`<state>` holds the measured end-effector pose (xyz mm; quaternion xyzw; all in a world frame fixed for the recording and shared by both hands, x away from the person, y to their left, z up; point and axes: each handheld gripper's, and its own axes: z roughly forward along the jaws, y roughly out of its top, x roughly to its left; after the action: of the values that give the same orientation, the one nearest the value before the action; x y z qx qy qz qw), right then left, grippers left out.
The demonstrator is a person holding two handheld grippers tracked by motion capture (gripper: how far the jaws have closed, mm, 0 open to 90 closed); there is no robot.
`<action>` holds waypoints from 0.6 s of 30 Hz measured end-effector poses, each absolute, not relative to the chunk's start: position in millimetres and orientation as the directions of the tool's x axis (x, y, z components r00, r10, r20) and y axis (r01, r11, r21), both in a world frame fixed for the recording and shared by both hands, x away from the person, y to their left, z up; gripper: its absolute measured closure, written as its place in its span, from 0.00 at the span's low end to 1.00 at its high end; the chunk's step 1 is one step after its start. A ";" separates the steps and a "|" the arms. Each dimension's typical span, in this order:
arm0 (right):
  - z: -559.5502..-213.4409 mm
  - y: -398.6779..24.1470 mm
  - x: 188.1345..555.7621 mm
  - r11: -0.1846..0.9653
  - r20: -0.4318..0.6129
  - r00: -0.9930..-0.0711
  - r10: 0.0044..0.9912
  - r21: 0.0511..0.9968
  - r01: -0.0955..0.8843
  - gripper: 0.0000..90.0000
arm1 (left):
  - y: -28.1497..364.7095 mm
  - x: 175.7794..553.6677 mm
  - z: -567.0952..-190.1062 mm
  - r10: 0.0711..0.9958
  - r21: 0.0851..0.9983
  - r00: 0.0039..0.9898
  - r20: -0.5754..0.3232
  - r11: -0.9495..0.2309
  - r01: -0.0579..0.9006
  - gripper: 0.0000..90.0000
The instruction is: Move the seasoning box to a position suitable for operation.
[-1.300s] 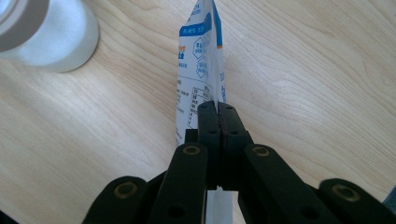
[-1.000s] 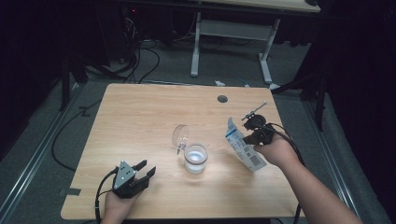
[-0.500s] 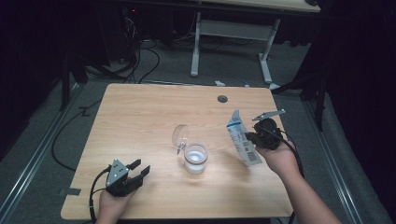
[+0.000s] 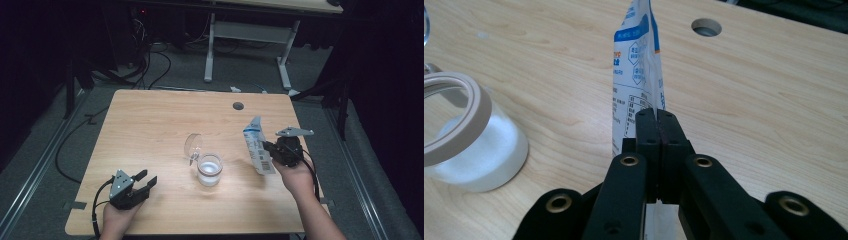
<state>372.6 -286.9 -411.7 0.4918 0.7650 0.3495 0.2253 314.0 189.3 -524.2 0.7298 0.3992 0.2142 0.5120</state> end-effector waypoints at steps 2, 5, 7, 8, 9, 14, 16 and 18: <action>-416.6 -289.0 370.1 0.251 0.016 -0.412 0.911 0.771 0.585 1.00 | 189.9 314.2 -524.1 0.802 0.918 0.589 -0.097 -0.156 0.364 0.58; -422.6 -292.1 364.9 0.223 0.027 -0.408 0.913 0.804 0.551 1.00 | 190.9 314.4 -524.0 0.801 0.918 0.590 -0.101 -0.153 0.365 0.58; -425.4 -292.4 360.9 0.226 0.008 -0.404 0.915 0.819 0.527 1.00 | 191.7 314.7 -523.9 0.799 0.919 0.592 -0.108 -0.147 0.366 0.58; -427.0 -293.0 359.3 0.223 0.005 -0.403 0.915 0.827 0.516 1.00 | 192.1 314.9 -523.7 0.796 0.919 0.595 -0.113 -0.144 0.367 0.58; -428.5 -294.1 358.0 0.212 0.015 -0.402 0.916 0.831 0.514 1.00 | 192.3 314.9 -523.5 0.798 0.919 0.593 -0.109 -0.146 0.365 0.58; -437.2 -301.8 352.2 0.160 0.045 -0.394 0.918 0.867 0.473 1.00 | 194.9 315.6 -523.9 0.804 0.919 0.585 -0.107 -0.145 0.368 0.58; -440.4 -305.0 350.0 0.131 0.064 -0.390 0.919 0.882 0.453 1.00 | 196.3 316.0 -523.5 0.809 0.919 0.580 -0.097 -0.151 0.363 0.58; -443.7 -307.9 347.8 0.109 0.073 -0.387 0.919 0.897 0.428 1.00 | 200.2 316.7 -521.6 0.814 0.921 0.577 -0.073 -0.167 0.352 0.57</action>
<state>347.8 -307.9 -443.7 0.4848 0.6947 0.4589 0.2677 316.7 200.2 -521.6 0.7291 0.3996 0.2279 0.5067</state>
